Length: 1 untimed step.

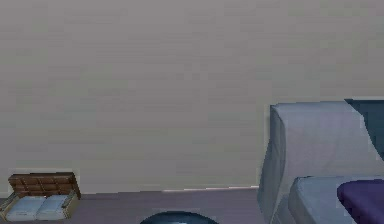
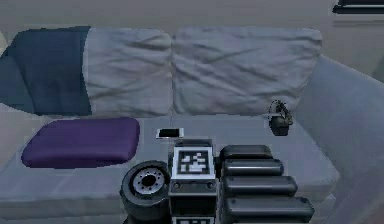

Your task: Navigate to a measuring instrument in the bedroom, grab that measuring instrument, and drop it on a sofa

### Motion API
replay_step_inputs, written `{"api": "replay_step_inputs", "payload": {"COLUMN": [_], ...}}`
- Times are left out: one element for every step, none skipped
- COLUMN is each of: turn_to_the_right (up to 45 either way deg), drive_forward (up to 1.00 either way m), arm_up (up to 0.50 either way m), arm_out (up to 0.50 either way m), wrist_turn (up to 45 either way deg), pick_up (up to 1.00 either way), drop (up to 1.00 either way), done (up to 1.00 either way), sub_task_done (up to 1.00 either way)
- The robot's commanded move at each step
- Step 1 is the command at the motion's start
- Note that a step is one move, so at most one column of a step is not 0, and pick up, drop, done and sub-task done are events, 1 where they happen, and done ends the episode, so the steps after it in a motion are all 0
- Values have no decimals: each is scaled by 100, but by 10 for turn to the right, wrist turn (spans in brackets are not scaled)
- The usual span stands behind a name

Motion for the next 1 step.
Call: {"api": "replay_step_inputs", "payload": {"turn_to_the_right": [0], "drive_forward": [0], "arm_up": [0], "arm_out": [48], "wrist_turn": [0], "pick_up": [0], "drop": [0], "done": [0], "sub_task_done": [0]}}
